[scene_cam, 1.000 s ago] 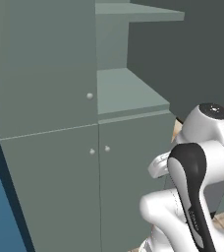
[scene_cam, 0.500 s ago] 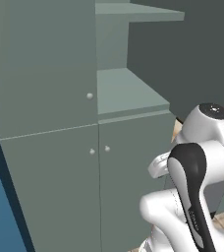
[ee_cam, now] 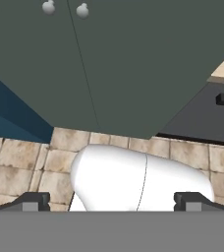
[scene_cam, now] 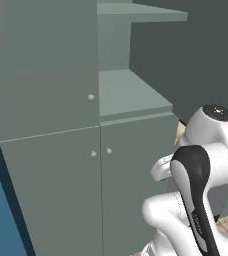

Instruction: Open the cabinet. Pick the sponge and place it next to the sink. Then close the cabinet.

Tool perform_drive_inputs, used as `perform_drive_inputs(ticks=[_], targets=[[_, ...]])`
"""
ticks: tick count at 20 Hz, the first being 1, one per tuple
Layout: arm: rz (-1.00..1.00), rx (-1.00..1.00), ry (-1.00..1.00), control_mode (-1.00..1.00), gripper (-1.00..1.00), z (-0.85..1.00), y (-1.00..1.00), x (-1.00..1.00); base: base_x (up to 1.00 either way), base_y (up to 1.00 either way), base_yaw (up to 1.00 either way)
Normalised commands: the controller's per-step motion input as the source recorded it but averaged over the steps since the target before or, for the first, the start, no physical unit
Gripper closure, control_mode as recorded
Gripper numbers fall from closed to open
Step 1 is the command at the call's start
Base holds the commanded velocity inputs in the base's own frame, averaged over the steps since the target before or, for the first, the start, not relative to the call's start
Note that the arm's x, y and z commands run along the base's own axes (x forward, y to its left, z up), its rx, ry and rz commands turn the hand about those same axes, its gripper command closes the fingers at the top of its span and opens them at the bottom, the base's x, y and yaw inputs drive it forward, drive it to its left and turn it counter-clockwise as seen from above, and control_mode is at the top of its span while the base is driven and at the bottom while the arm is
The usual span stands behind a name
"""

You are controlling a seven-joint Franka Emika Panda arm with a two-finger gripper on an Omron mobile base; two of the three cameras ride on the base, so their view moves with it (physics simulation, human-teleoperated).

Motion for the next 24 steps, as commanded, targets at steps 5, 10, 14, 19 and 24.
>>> perform_drive_inputs(ticks=[5, 10, 14, 19, 24], targets=[[0.0, 0.0, 0.0, -1.0, -1.0, 0.0, 0.0, 0.0, 0.0, 0.0, 0.0], [-0.01, 0.0, -0.04, -1.0, -1.0, 0.05, -0.09, -0.56, 0.0, 0.0, 0.0], [0.0, 0.0, -0.02, -1.0, -1.0, 0.35, -0.31, -0.51, 0.0, 0.0, 0.0], [0.02, 0.0, -0.09, -1.0, -1.0, 0.5, -0.04, -0.1, 0.0, 0.0, 0.0], [0.0, 0.15, -0.3, -1.0, -1.0, 0.58, 0.0, 0.26, 0.0, 0.0, 0.0]])
